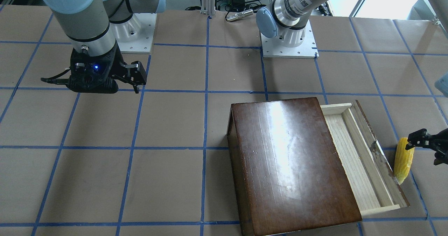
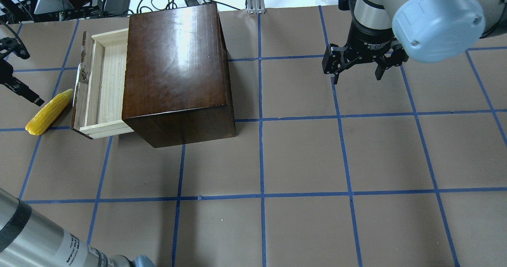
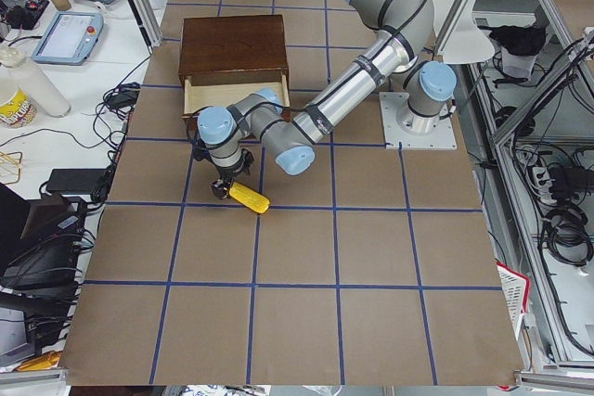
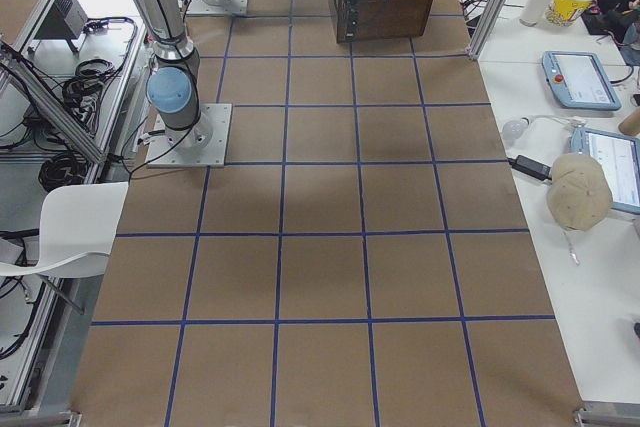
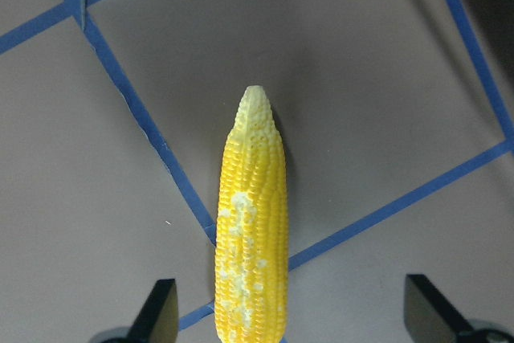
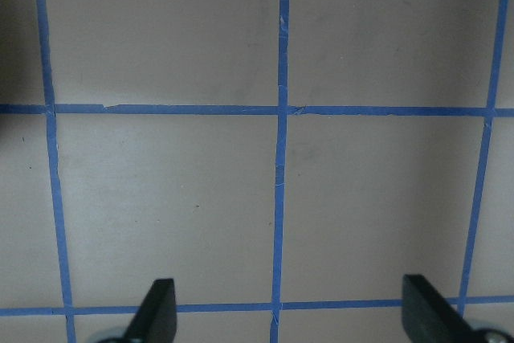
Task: Open drawer and put corn inside
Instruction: 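Lower the left gripper and grasp the yellow corn cob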
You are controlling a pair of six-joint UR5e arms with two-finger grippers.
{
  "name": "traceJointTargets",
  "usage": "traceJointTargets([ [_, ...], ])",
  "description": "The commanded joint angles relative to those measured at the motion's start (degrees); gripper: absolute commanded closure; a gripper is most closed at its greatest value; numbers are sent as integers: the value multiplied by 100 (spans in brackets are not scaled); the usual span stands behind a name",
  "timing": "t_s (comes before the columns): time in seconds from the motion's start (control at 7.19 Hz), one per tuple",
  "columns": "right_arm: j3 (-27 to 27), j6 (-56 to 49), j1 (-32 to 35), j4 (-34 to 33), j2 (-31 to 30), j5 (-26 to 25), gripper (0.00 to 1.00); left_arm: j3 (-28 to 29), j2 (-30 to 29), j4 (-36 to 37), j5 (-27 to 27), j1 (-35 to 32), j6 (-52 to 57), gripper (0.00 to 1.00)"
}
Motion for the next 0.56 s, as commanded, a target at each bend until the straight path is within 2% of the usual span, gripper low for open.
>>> traceJointTargets([
  [0.0,0,0,0,-3,0,0,0,-232,-163,254,37,3,335,0],
  [0.42,0,0,0,6,-8,0,0,-259,-313,254,238,134,513,0],
])
